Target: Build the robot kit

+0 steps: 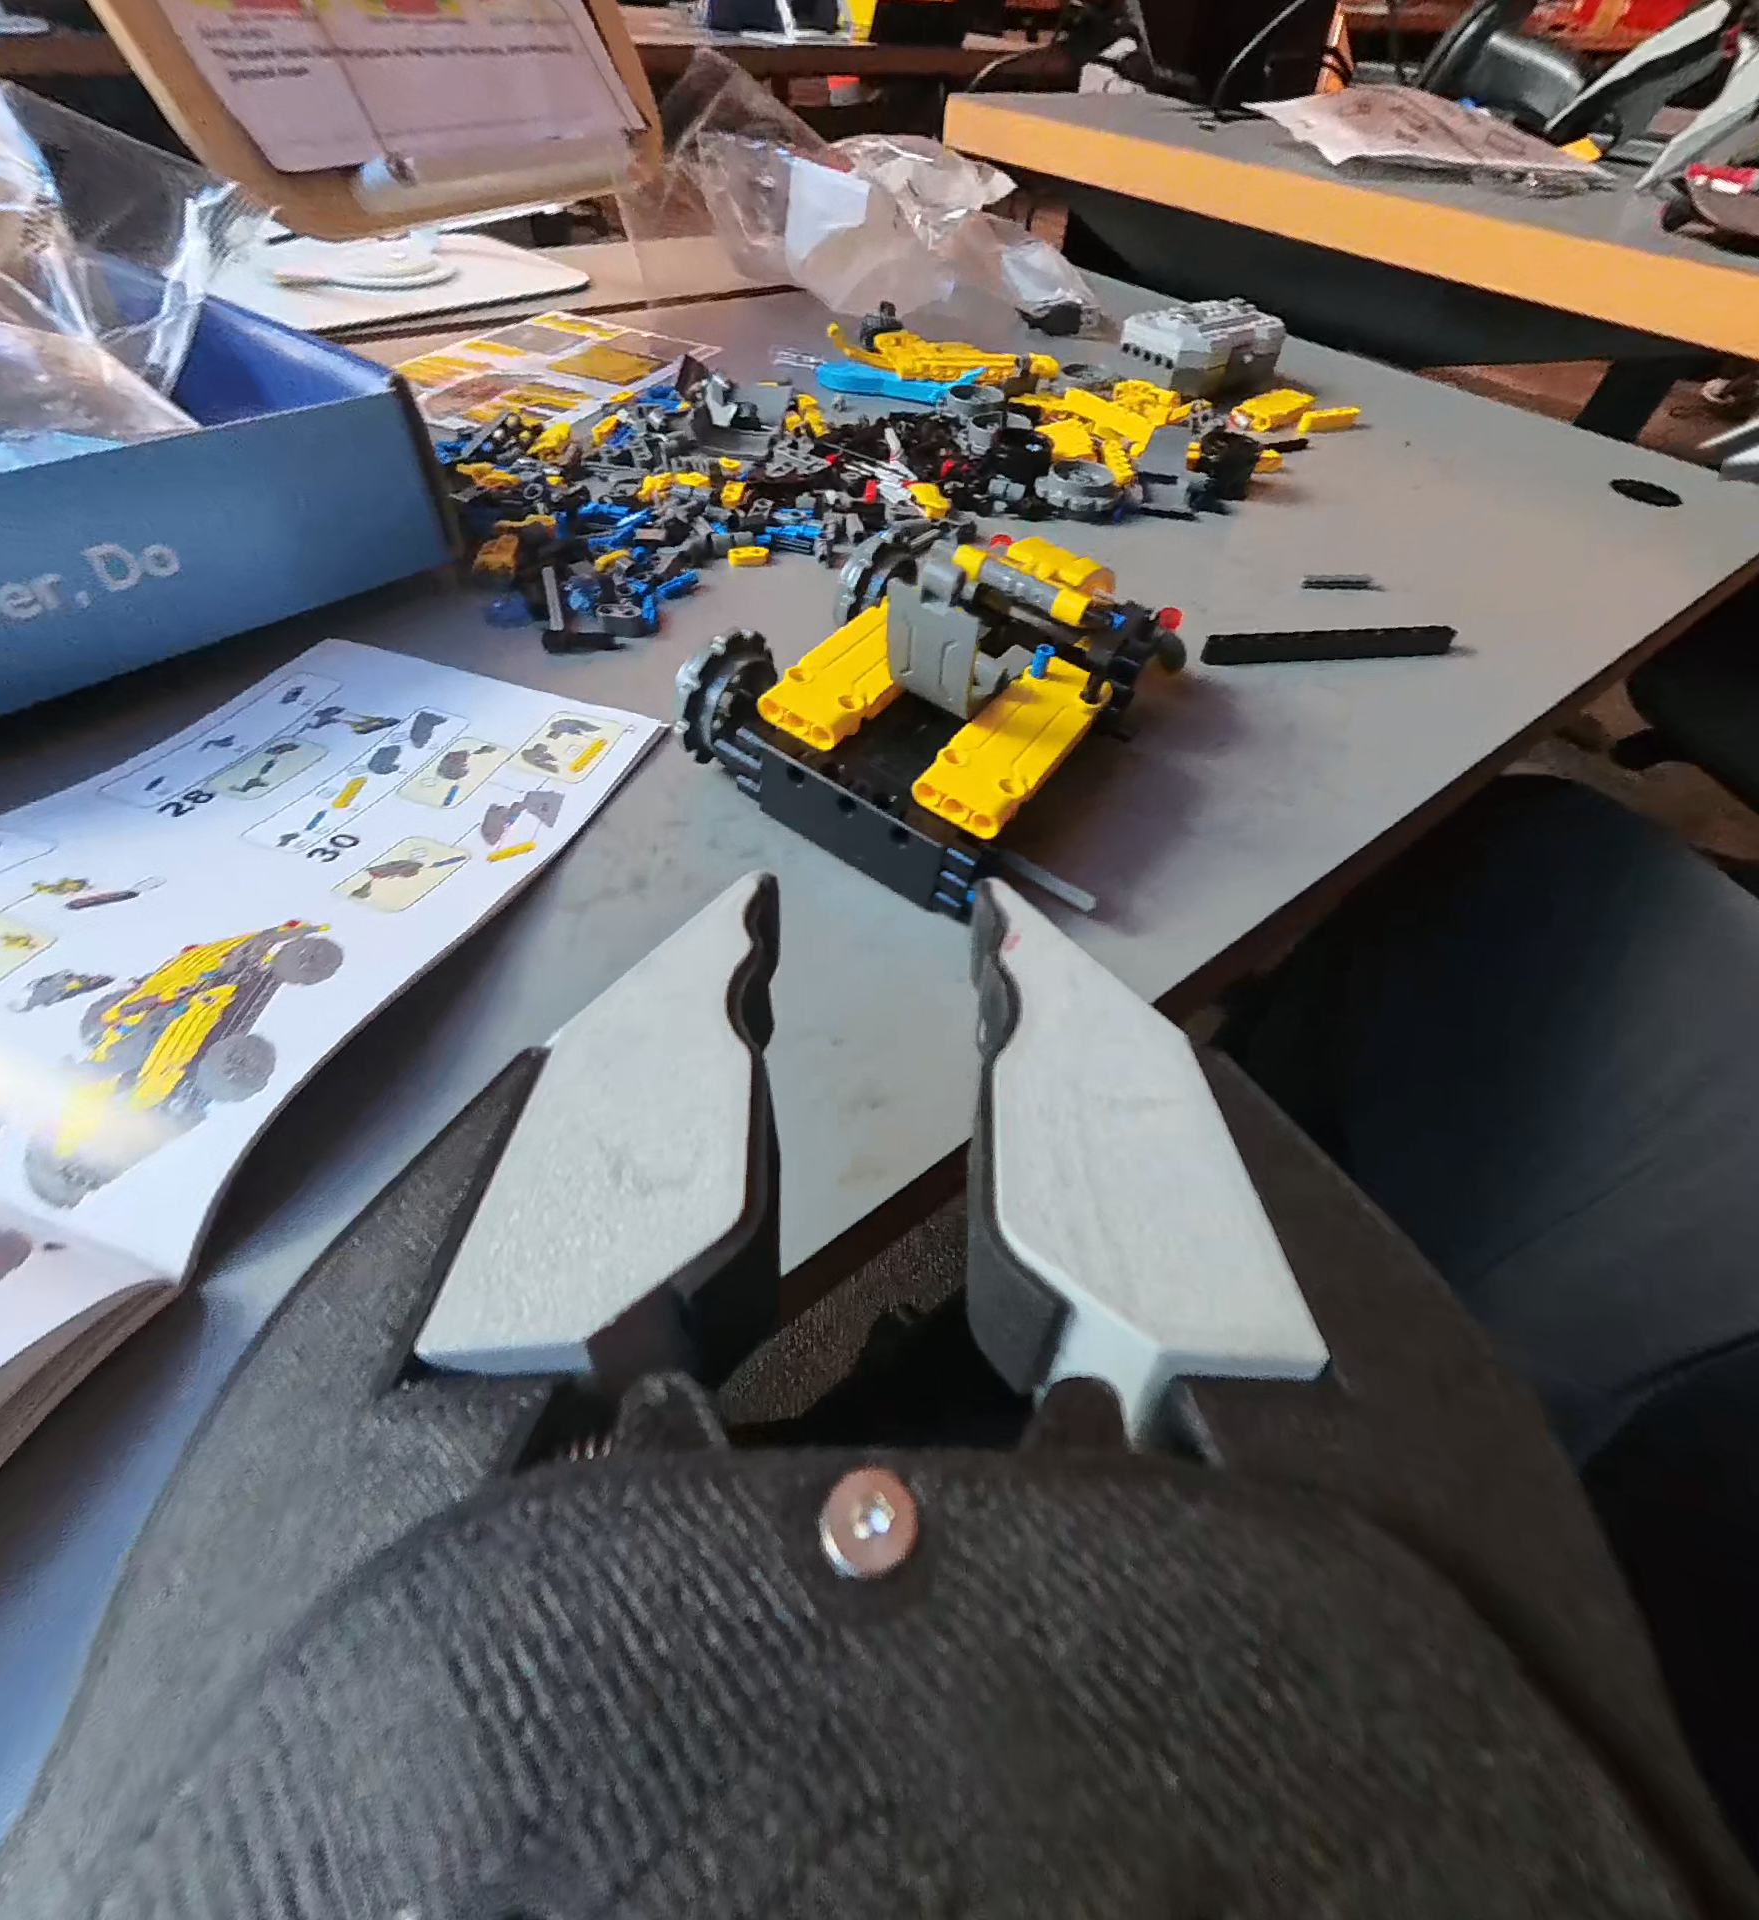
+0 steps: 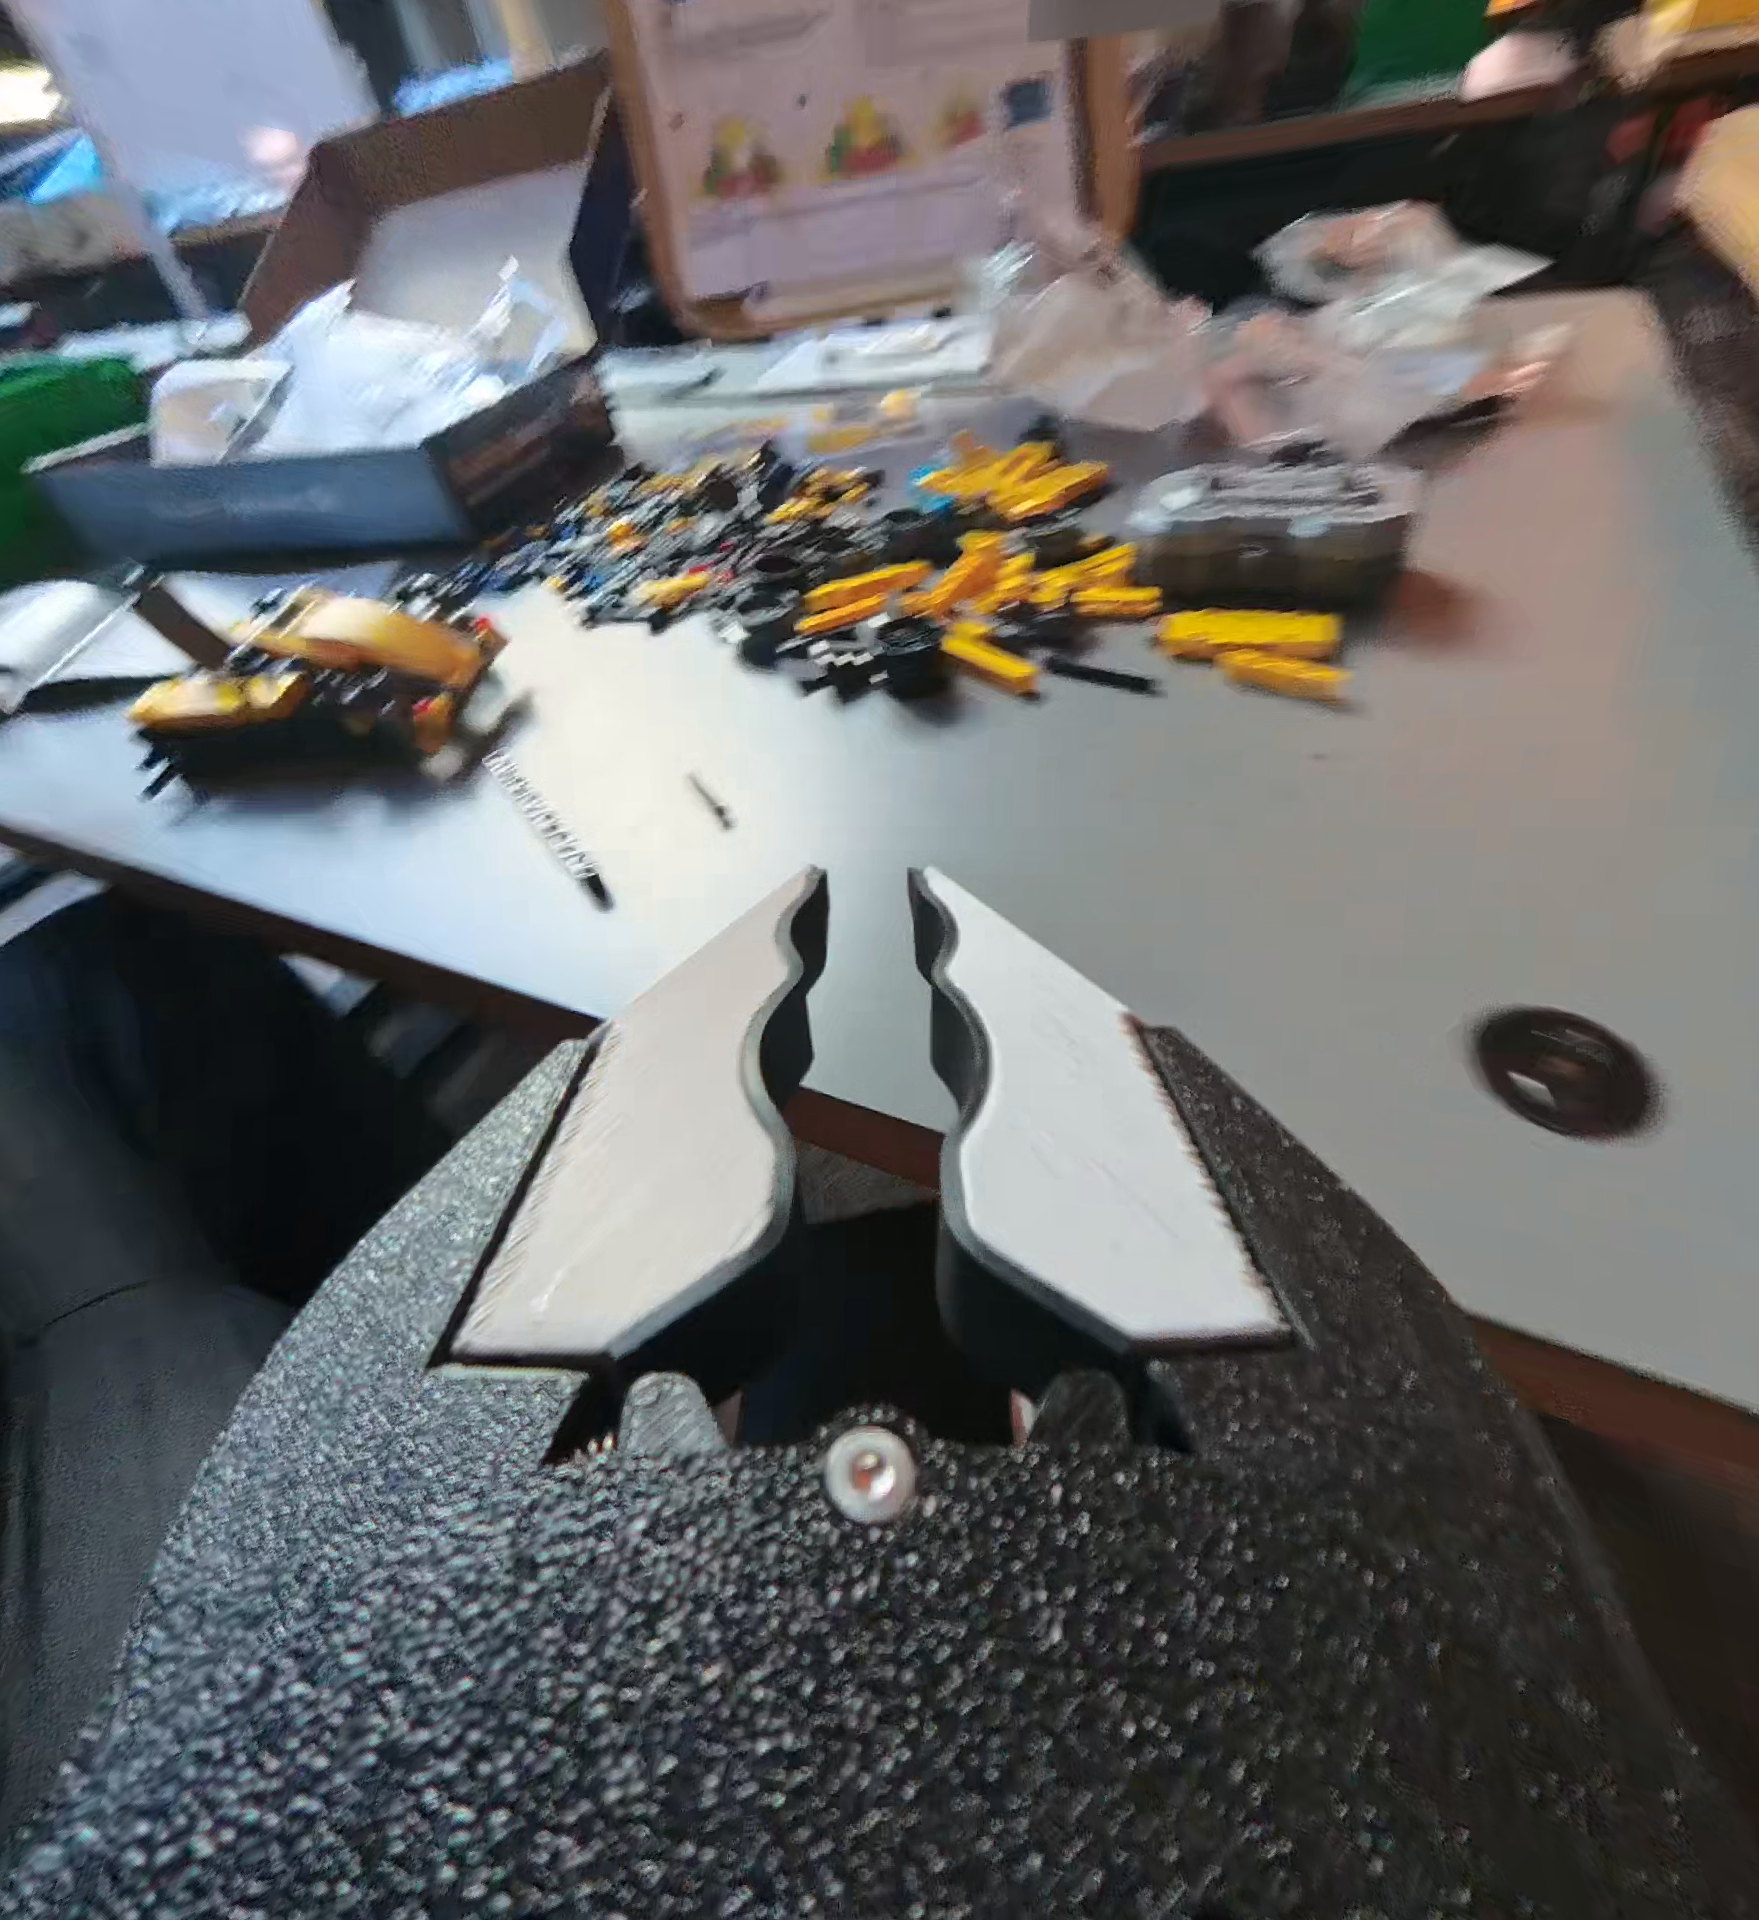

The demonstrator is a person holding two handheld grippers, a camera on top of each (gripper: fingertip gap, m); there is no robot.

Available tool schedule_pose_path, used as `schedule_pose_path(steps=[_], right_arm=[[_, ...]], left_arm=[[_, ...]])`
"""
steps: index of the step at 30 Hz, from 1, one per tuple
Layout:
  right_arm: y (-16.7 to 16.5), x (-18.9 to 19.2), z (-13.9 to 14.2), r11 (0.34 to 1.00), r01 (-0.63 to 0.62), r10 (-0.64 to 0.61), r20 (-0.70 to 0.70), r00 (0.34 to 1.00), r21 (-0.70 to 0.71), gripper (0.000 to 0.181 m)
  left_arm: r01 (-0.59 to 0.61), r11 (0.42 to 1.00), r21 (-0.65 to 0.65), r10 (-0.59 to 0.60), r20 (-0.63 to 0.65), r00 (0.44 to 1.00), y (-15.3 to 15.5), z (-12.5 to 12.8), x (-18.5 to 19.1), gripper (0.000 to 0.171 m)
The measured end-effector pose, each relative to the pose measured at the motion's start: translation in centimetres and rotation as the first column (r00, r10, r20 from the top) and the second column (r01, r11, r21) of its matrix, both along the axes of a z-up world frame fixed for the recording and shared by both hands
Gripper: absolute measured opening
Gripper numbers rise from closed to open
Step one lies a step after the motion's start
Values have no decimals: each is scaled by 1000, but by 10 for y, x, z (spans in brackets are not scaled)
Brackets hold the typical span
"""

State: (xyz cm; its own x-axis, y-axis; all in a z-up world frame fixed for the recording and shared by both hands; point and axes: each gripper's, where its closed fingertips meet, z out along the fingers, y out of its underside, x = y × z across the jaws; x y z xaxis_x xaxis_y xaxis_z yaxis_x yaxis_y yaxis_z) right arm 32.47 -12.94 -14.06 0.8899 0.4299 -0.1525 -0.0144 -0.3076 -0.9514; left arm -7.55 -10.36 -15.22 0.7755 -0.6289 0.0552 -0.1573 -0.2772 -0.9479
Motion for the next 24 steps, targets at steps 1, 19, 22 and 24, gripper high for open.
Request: schedule_pose_path(steps=[1,19,22,24], right_arm=[[5,-20,-4,998,-49,50,16,999,-35,19],[48,-147,-31,892,-385,441,268,857,-237,39],[42,-154,-54,856,-396,496,312,810,-332,44],[43,-159,-62,841,-400,515,311,799,-365,44]], left_arm=[[6,1000,7,-6,-6,1000,-1,0,3,33],[65,995,-76,-64,17,998,-39,-27,0,31],[67,994,-91,-64,35,997,-41,-29,-6,29],[76,992,-101,-71,51,996,-43,-30,-7,29]])
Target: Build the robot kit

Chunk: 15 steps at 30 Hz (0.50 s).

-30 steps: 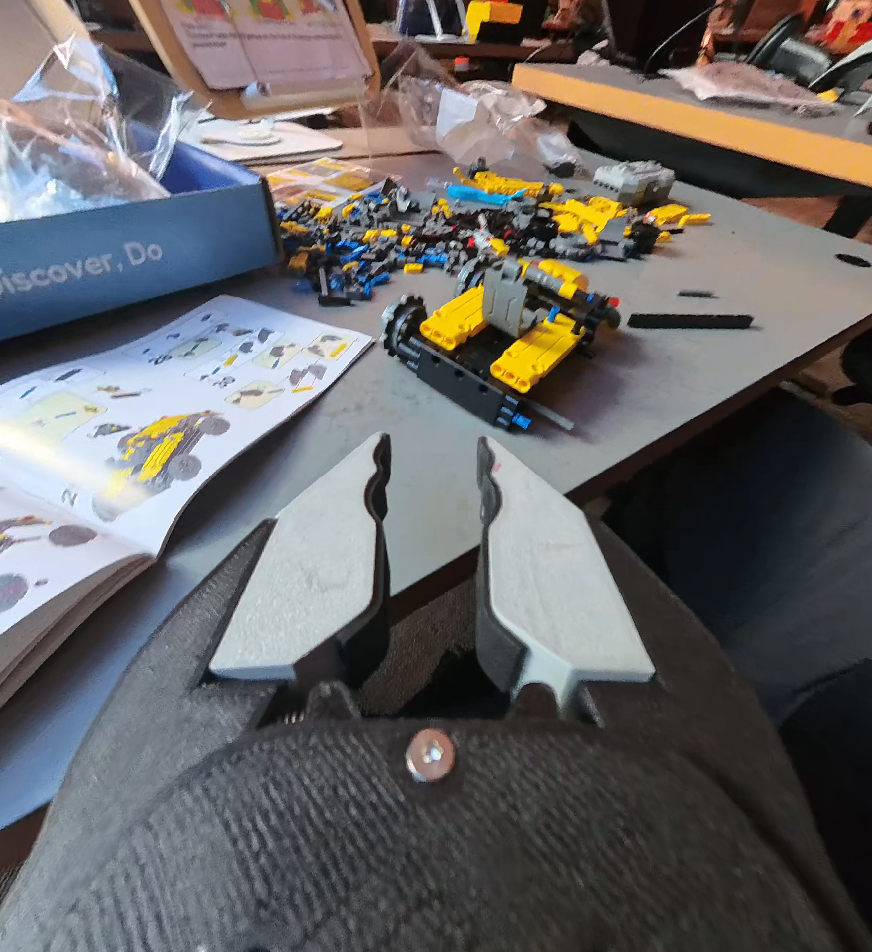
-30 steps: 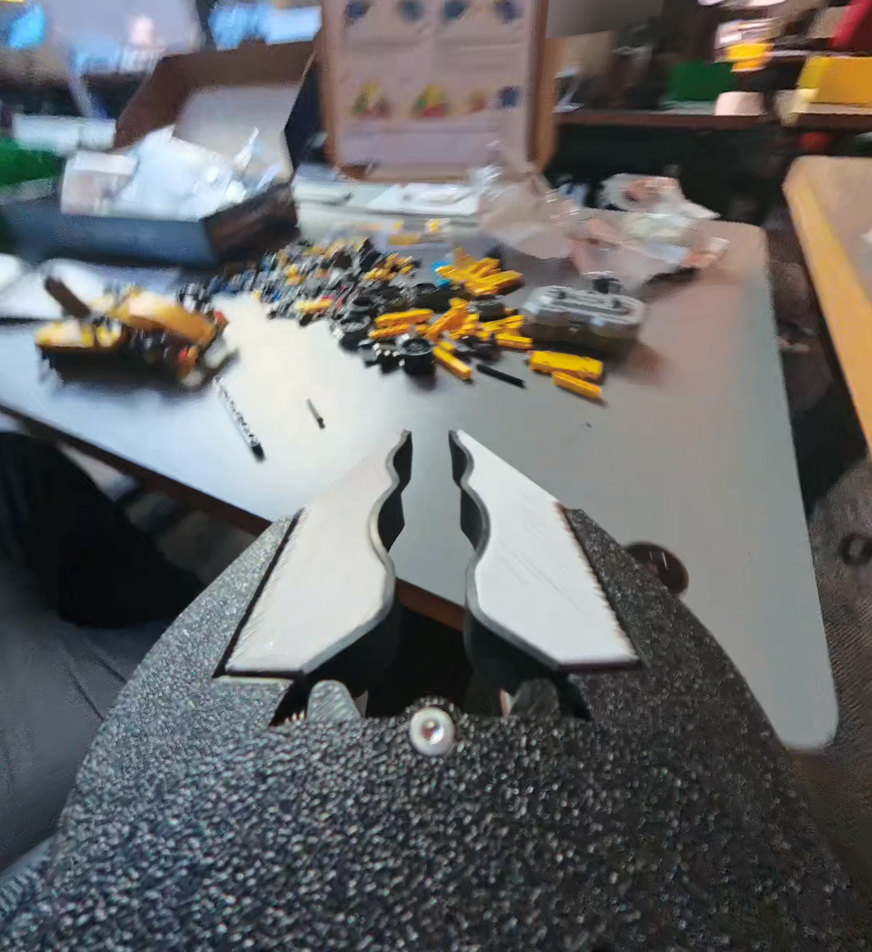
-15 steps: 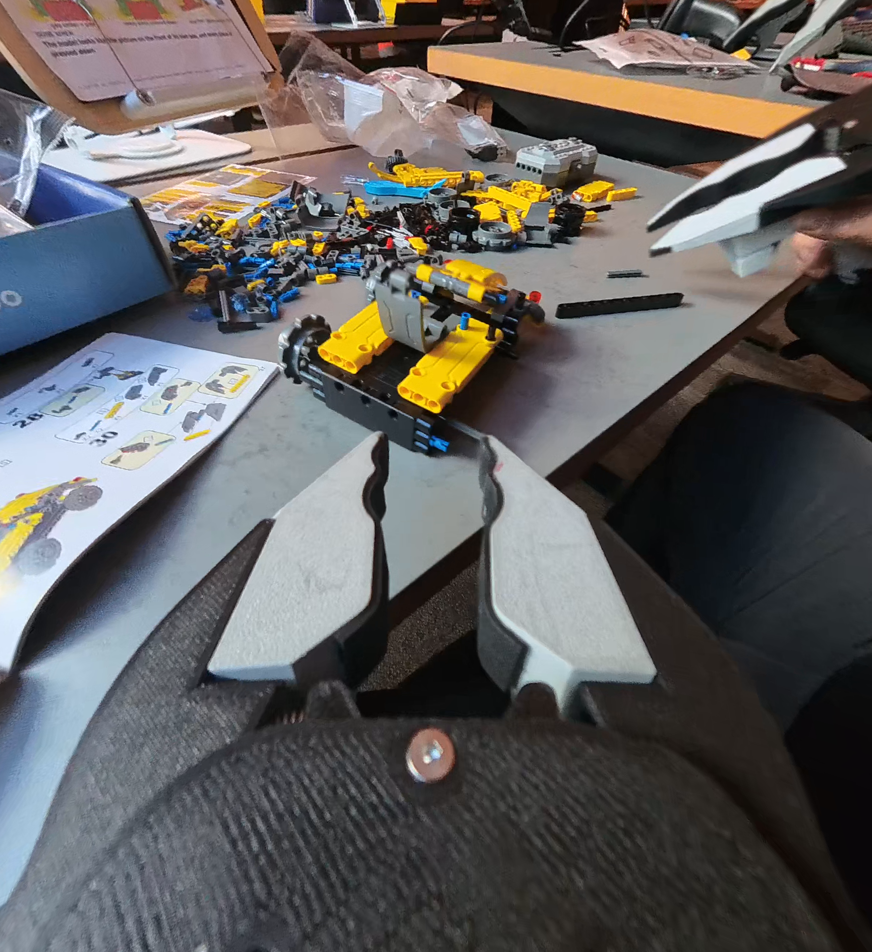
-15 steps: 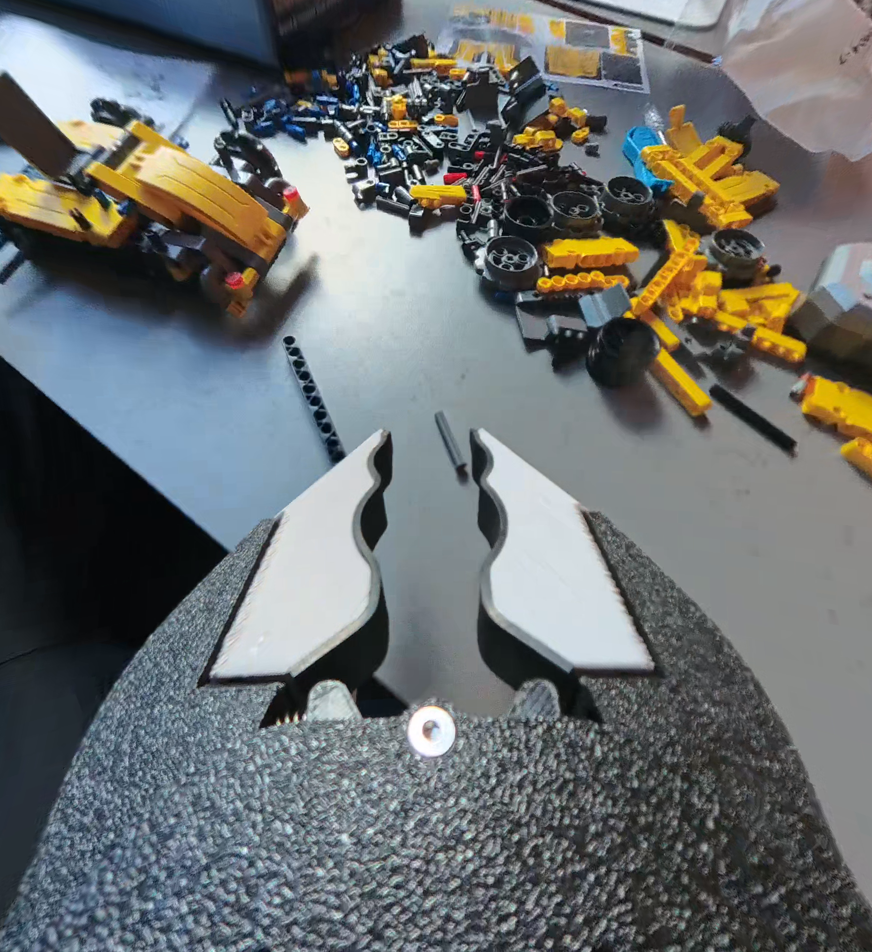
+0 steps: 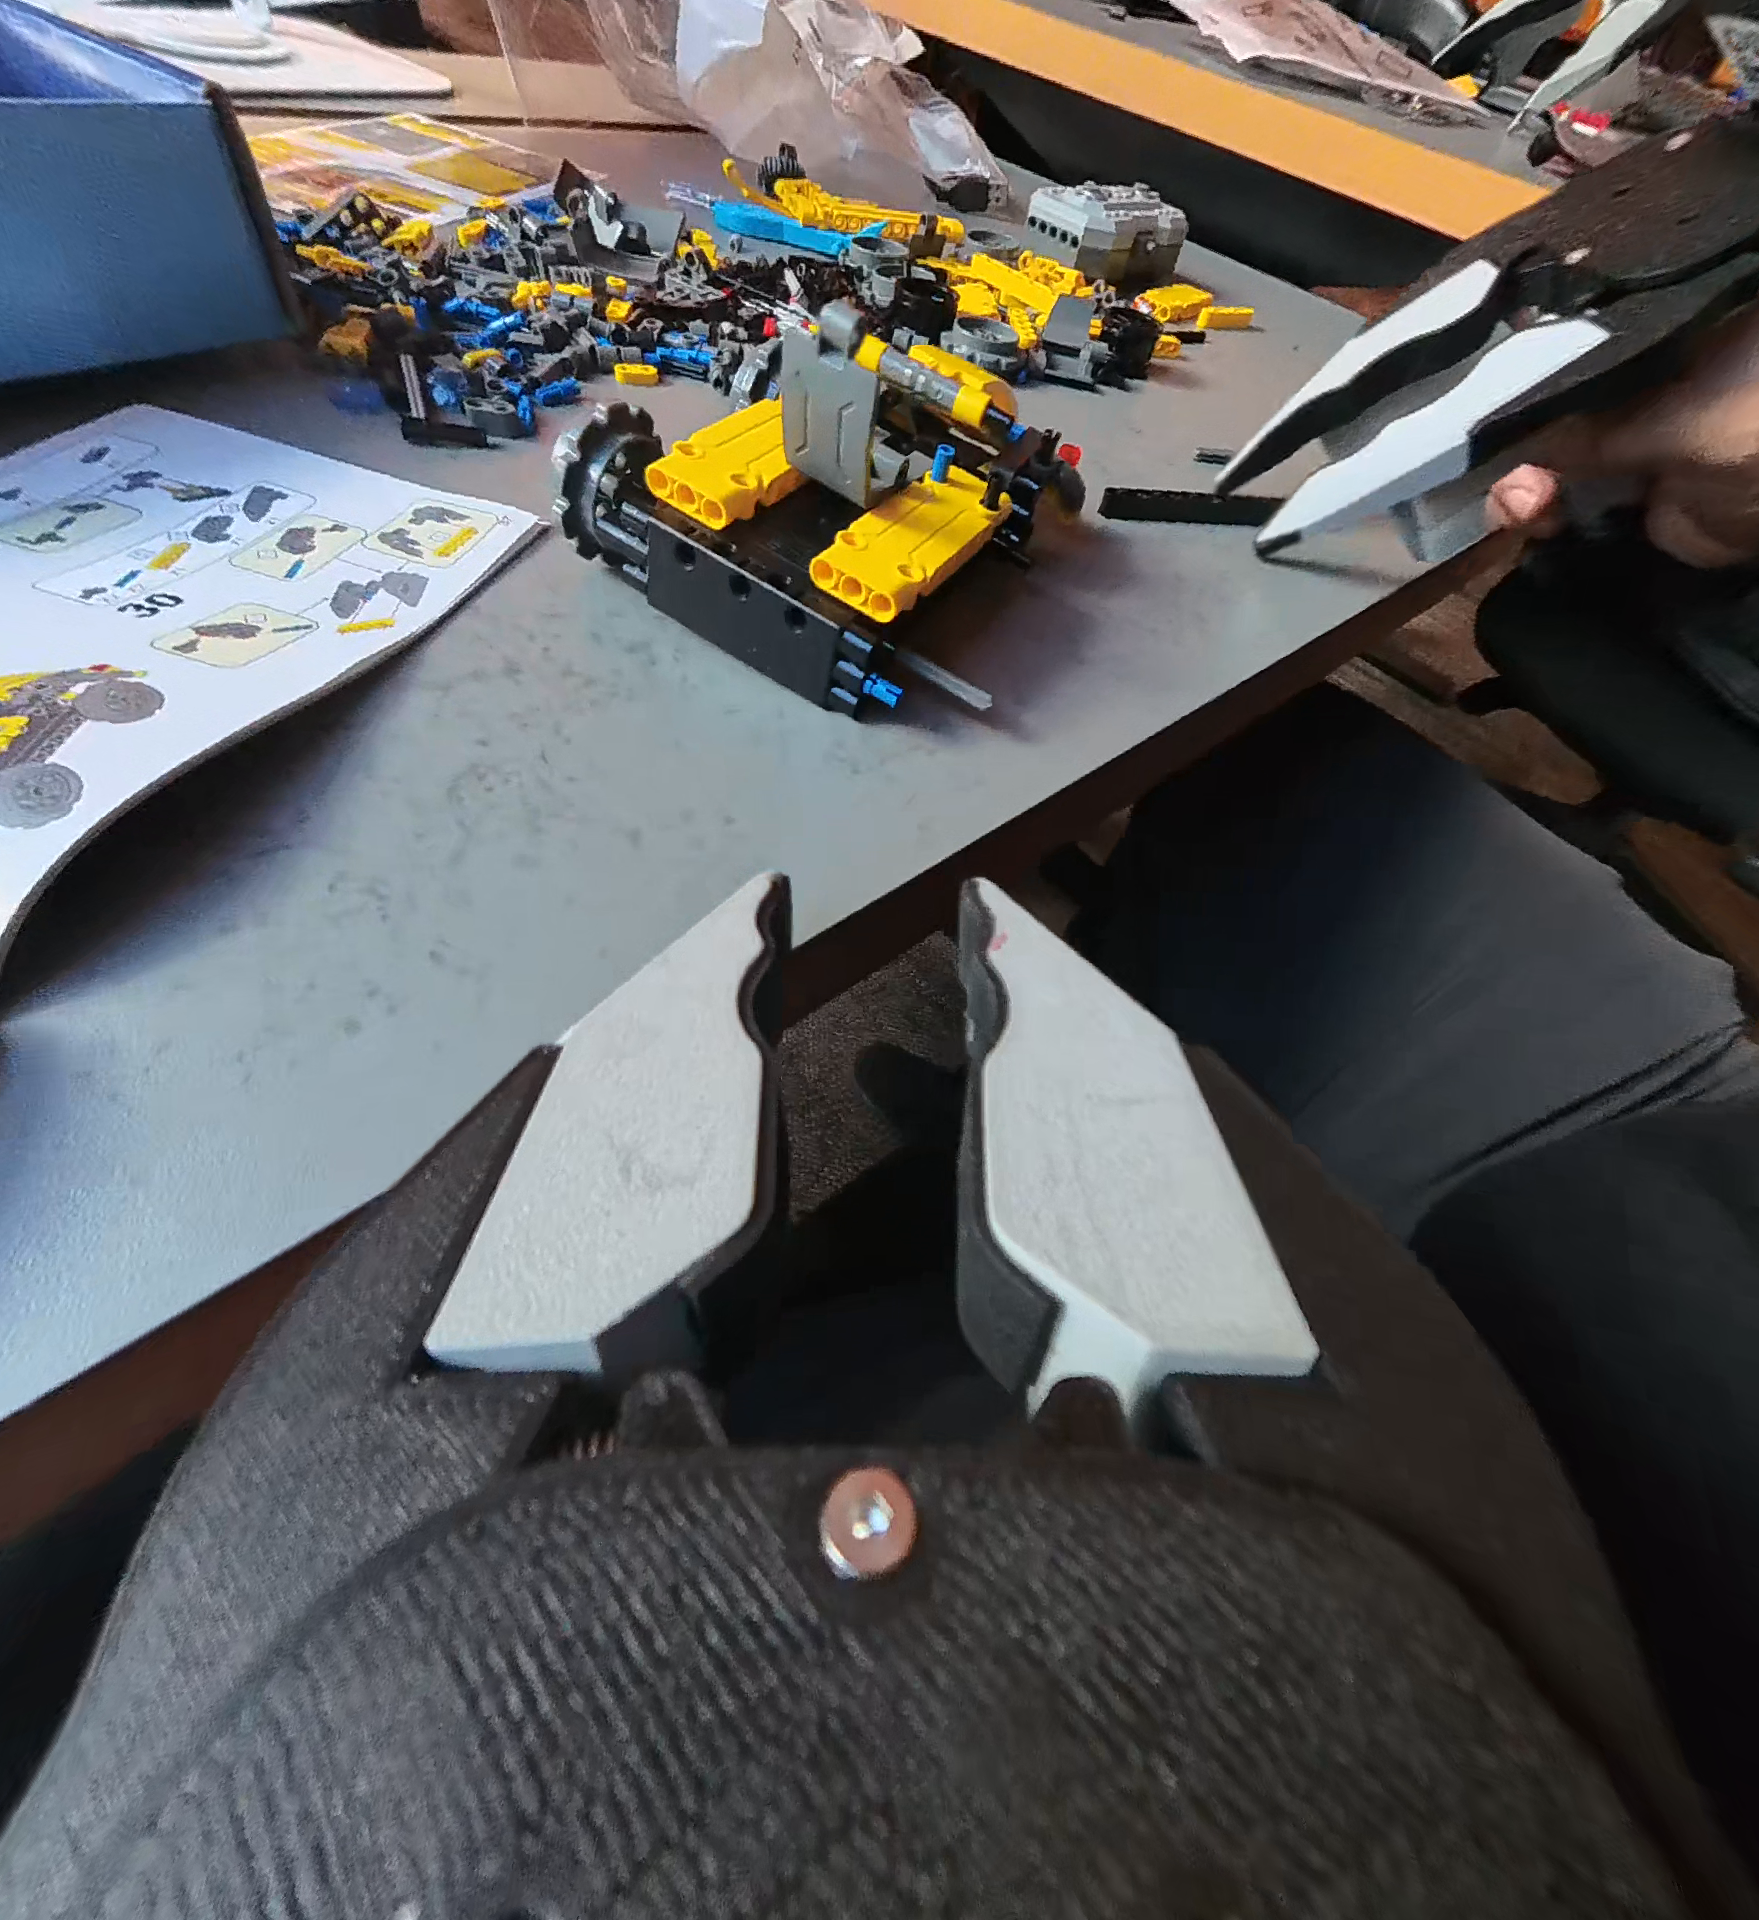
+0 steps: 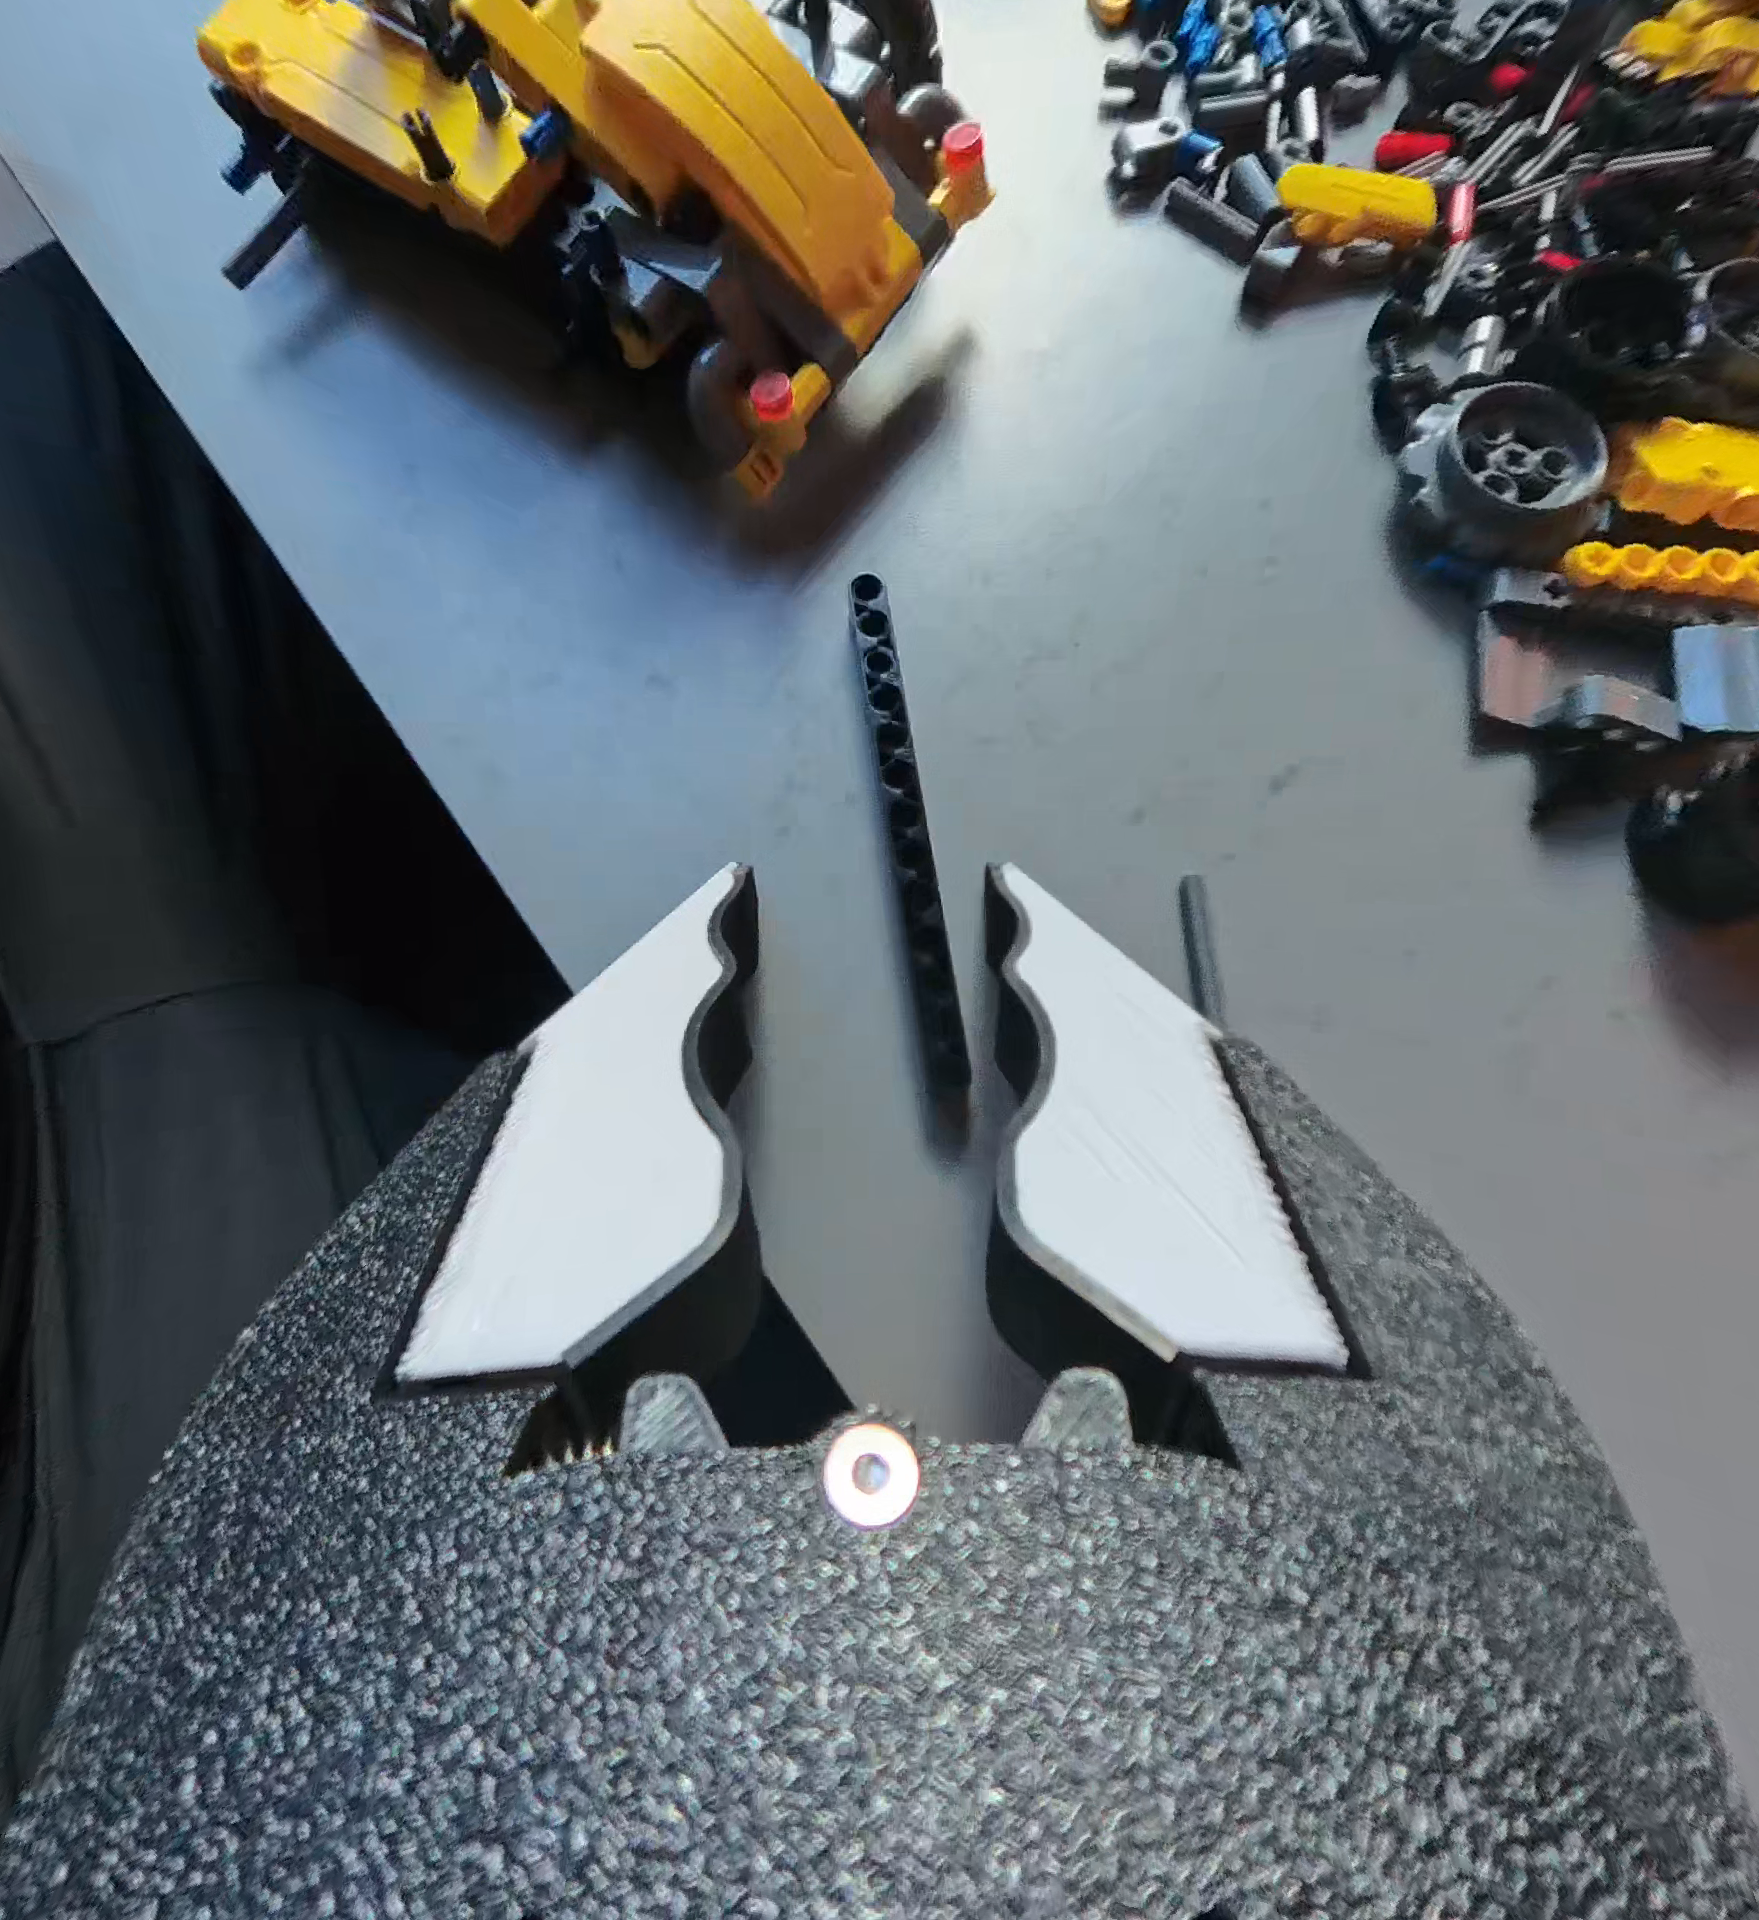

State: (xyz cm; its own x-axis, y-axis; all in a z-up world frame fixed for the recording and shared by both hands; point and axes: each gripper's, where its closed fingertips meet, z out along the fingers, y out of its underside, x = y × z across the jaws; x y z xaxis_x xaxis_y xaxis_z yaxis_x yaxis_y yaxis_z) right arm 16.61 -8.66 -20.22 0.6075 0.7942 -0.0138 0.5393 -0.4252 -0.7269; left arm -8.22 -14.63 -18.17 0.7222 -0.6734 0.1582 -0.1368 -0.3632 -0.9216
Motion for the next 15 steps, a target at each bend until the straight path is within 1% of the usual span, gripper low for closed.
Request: schedule_pose_path(steps=[1,3,6,8,10,15], right_arm=[[2,-2,1,1000,2,-2,-4,1000,-4,40],[5,-3,-1,1000,-4,4,16,1000,-21,40],[4,-8,-1,998,-39,40,12,999,-56,30],[2,-11,-1,995,-64,65,11,998,-78,13],[3,-13,-1,994,-70,71,14,997,-87,8],[10,-20,-1,994,-83,84,8,996,-73,8]], left_arm=[[7,1000,-7,-7,8,1000,-1,-1,0,28],[17,1000,-25,-17,27,999,0,-2,1,28],[35,998,-59,-31,69,997,2,-3,3,26],[49,996,-80,-42,84,996,3,-5,4,26],[53,995,-85,-46,89,995,4,-6,5,26],[40,996,-80,-33,96,995,8,-5,3,23]])
